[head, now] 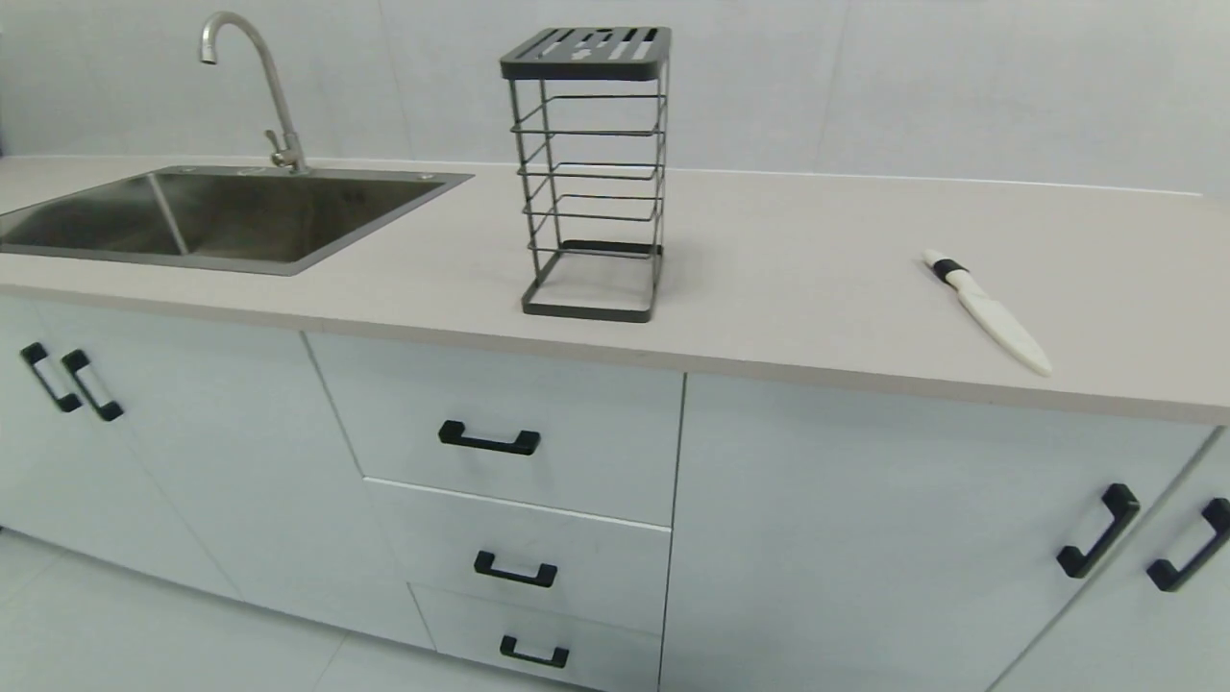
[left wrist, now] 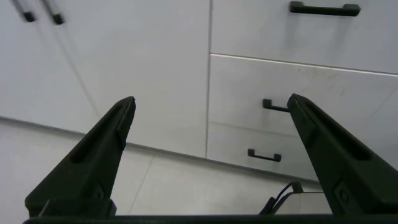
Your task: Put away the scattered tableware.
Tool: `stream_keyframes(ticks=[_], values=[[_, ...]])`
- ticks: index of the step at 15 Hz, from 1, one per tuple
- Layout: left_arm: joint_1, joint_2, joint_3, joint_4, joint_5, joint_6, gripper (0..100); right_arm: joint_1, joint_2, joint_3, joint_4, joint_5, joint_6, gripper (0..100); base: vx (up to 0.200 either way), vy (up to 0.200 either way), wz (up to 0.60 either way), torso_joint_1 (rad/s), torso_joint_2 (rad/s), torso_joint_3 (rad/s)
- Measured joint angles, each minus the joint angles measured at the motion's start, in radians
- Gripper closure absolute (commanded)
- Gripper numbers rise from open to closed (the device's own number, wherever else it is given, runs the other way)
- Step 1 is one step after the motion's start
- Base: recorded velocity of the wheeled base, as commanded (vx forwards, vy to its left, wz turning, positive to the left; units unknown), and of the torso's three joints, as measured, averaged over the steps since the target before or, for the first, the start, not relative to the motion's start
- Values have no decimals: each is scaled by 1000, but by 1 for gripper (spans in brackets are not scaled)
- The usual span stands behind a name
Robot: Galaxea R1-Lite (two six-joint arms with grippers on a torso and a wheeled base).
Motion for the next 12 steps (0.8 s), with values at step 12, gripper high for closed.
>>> stream_keyframes(ticks=[12], values=[[-113, -4, 0, -3, 5, 22, 0, 0, 0, 0, 1, 0, -2, 0, 67, 0, 0, 2, 0, 1]])
